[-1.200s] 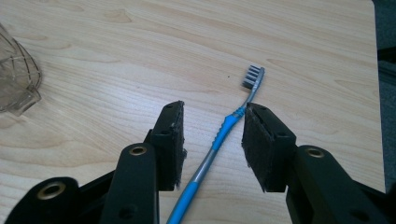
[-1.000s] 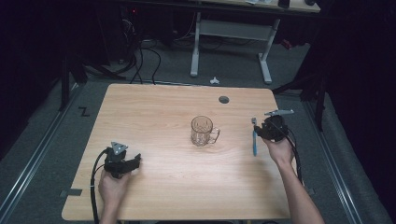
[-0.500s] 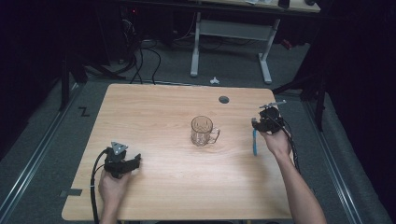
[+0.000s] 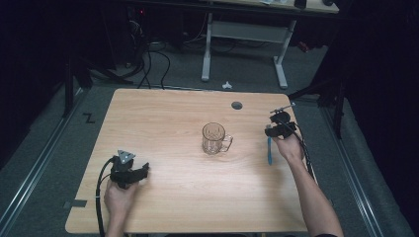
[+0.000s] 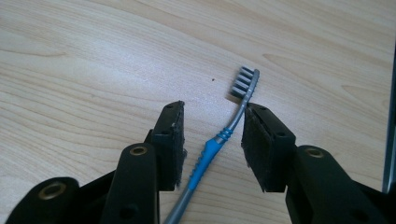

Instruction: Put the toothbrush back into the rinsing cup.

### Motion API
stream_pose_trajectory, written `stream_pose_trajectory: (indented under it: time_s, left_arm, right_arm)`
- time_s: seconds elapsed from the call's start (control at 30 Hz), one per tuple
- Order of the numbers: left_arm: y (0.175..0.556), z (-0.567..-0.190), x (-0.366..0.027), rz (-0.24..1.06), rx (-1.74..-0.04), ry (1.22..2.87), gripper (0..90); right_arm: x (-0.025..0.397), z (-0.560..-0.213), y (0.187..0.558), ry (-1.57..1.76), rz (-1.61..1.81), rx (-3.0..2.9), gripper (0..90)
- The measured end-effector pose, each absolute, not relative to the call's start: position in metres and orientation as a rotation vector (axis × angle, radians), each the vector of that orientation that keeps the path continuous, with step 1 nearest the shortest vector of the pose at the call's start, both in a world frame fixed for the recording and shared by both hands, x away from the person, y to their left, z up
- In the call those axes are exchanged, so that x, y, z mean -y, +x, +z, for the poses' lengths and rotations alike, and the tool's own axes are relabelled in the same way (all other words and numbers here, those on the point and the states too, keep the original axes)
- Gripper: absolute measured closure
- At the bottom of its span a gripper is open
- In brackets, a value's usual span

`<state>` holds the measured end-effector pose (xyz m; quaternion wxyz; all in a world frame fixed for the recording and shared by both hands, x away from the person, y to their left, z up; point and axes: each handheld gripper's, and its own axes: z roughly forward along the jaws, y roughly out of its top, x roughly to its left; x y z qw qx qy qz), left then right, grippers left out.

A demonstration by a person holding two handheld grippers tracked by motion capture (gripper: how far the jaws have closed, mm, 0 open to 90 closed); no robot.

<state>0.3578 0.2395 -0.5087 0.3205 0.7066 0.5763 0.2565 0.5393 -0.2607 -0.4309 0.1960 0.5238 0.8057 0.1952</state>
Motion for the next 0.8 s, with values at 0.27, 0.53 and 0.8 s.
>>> stream_pose_trajectory:
  time_s: [0.27,0.53,0.8]
  left_arm:
    - [0.358,-0.509,-0.240,0.674,-1.514,1.856,29.8]
    - [0.358,-0.509,-0.240,0.674,-1.515,1.856,29.8]
    - [0.358,-0.509,-0.240,0.674,-1.514,1.857,29.8]
  right_arm:
    - [0.263,-0.443,0.546,1.513,0.511,-2.277,59.2]
    - [0.266,-0.454,0.552,1.586,0.469,-2.291,59.2]
    - [0.268,-0.459,0.556,1.622,0.448,-2.302,59.2]
